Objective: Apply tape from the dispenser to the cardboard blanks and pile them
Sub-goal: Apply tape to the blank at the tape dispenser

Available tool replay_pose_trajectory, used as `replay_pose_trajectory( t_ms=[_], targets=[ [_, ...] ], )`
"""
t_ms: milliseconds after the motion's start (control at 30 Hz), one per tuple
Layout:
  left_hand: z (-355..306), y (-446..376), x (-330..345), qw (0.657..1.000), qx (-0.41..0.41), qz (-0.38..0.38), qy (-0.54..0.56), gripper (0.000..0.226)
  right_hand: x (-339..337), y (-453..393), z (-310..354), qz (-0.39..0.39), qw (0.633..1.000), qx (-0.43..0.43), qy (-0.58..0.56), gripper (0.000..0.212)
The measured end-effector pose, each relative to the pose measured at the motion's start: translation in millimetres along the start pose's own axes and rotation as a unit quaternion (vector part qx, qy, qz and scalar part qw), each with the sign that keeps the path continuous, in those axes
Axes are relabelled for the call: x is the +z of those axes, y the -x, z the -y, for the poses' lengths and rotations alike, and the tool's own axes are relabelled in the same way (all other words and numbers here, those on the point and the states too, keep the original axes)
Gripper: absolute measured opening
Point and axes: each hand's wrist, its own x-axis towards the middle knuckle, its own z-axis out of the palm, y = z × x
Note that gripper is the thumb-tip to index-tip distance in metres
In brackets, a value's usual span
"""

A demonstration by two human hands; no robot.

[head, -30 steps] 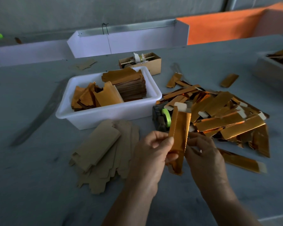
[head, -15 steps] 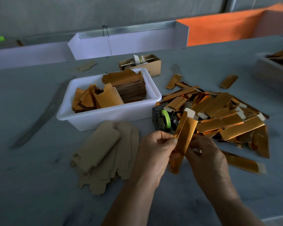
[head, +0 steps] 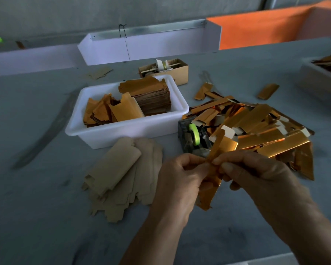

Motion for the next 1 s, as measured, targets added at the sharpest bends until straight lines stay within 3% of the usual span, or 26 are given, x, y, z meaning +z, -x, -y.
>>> replay_pose_trajectory(
  t_ms=[200,333,500,600,833,1000],
  targets=[
    [-3,7,2,1.0,-0.007,0.002,0.007,0.009,3,1,-1,-0.01,0.997,-0.009,0.078,0.026],
    [-4,10,1,1.0,-0.011,0.014,0.019,0.009,3,-1,2,-0.027,0.993,-0.012,0.111,0.039],
    [-6,10,0,0.998,-0.035,0.033,0.032,0.01,5,-3,0,-0.041,0.993,0.008,0.109,0.032],
    [-6,11,-1,0.998,-0.029,0.049,0.026,0.023,7,-3,2,-0.043,0.989,0.007,0.139,0.026],
    [3,13,3,1.0,0.01,-0.027,0.011,0.017,14,-2,2,-0.062,0.97,-0.001,0.235,0.02],
    [10,17,12,0.988,0.094,-0.112,-0.041,0.018,19,-1,10,-0.082,0.946,-0.016,0.312,0.021]
  ],
)
